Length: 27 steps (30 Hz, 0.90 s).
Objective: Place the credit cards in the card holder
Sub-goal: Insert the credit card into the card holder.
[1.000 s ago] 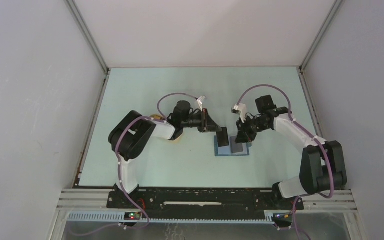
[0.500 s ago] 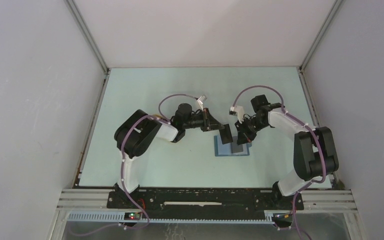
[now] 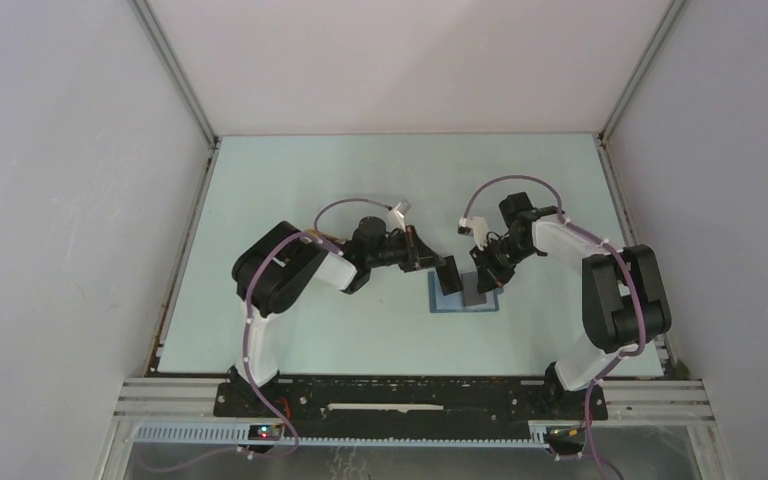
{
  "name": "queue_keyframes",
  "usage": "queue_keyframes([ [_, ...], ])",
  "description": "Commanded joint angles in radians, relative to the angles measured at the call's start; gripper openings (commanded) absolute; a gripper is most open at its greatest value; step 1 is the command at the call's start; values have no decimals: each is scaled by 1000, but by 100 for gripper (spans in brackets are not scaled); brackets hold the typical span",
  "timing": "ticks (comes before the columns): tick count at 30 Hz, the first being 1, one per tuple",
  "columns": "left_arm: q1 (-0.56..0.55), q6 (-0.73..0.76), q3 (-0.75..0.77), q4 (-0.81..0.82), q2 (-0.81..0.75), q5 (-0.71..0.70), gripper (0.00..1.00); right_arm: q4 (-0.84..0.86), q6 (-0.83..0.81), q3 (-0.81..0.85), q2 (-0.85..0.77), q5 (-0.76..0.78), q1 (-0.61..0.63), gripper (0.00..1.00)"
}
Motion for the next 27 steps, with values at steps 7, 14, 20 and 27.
queue_keyframes([
  [7,-14,14,-10,10,0,-25,0,-16,12,40,34,45,-2,6],
  [14,-14,2,-22,8,3,-34,0,-16,16,40,37,52,-2,6],
  [20,-22,-3,-11,-10,20,-27,0,-16,19,40,37,54,-1,6],
  [27,-32,10,-7,-57,23,-58,0,-16,19,40,33,49,-1,6],
])
